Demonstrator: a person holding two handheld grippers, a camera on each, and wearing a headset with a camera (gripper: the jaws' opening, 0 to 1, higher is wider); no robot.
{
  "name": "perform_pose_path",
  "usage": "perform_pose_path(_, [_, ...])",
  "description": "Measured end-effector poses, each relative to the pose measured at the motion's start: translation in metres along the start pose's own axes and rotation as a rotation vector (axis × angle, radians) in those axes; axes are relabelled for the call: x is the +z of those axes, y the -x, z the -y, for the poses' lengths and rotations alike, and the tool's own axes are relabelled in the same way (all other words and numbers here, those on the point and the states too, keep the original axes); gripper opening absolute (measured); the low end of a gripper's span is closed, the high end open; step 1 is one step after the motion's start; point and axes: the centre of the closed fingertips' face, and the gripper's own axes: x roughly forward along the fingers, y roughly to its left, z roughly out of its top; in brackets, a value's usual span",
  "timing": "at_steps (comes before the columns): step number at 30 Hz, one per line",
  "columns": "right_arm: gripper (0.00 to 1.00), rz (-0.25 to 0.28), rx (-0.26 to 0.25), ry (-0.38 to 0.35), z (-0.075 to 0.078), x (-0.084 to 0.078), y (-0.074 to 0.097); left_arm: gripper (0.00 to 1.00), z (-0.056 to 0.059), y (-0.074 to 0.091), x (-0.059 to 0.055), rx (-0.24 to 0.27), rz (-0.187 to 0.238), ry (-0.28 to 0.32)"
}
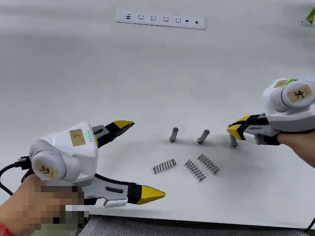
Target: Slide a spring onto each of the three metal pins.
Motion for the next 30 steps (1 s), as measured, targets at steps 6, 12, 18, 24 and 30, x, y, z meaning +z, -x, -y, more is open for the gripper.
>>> perform_pose_path(6, [0.09, 0.016, -0.002, 0.001, 0.002, -0.003, 0.002, 1.00, 0.001, 0.000, 0.002, -0.001, -0.004, -0.006])
perform_pose_path(12, [0.09, 0.034, -0.006, -0.004, 0.001, -0.005, 0.007, 1.00, 0.004, -0.001, 0.003, -0.004, -0.009, -0.011])
perform_pose_path(18, [0.09, 0.053, -0.009, -0.009, 0.001, -0.007, 0.012, 1.00, 0.006, -0.001, 0.004, -0.005, -0.013, -0.013])
perform_pose_path(24, [0.09, 0.068, -0.010, -0.005, -0.001, -0.009, 0.015, 1.00, 0.008, -0.002, 0.004, -0.004, -0.015, -0.016])
perform_pose_path(30, [0.09, 0.093, -0.014, 0.003, -0.002, -0.011, 0.017, 1.00, 0.009, -0.003, 0.004, -0.003, -0.016, -0.015])
